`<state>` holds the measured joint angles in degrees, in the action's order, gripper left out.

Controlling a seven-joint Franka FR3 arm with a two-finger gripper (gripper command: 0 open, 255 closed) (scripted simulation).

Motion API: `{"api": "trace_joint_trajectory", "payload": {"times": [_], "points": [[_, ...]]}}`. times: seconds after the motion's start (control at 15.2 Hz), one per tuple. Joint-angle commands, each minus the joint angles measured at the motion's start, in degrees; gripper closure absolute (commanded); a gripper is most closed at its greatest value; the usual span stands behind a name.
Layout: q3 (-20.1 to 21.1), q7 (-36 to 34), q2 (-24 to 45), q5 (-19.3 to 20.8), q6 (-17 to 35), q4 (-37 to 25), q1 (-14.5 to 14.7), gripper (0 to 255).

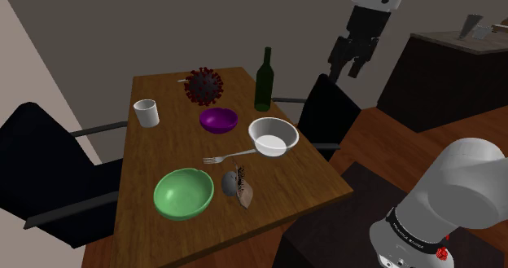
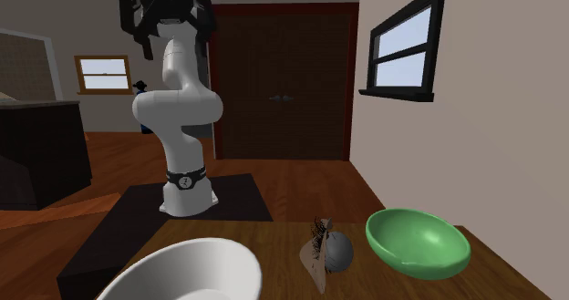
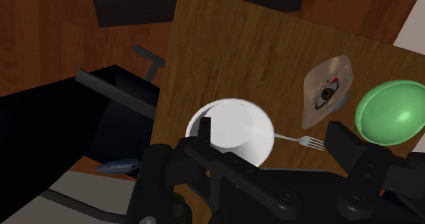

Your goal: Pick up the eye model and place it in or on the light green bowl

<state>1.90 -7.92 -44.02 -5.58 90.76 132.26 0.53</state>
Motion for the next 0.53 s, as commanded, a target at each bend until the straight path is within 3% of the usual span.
{"api": "trace_joint_trajectory", "payload": {"times": [0.0,0.46], "points": [[0.0,0.0,0.0,0.0,0.0,0.0,0.0,0],[6.24,-7.14,5.37,-3.95,11.87,6.13,1.14,0]]}}
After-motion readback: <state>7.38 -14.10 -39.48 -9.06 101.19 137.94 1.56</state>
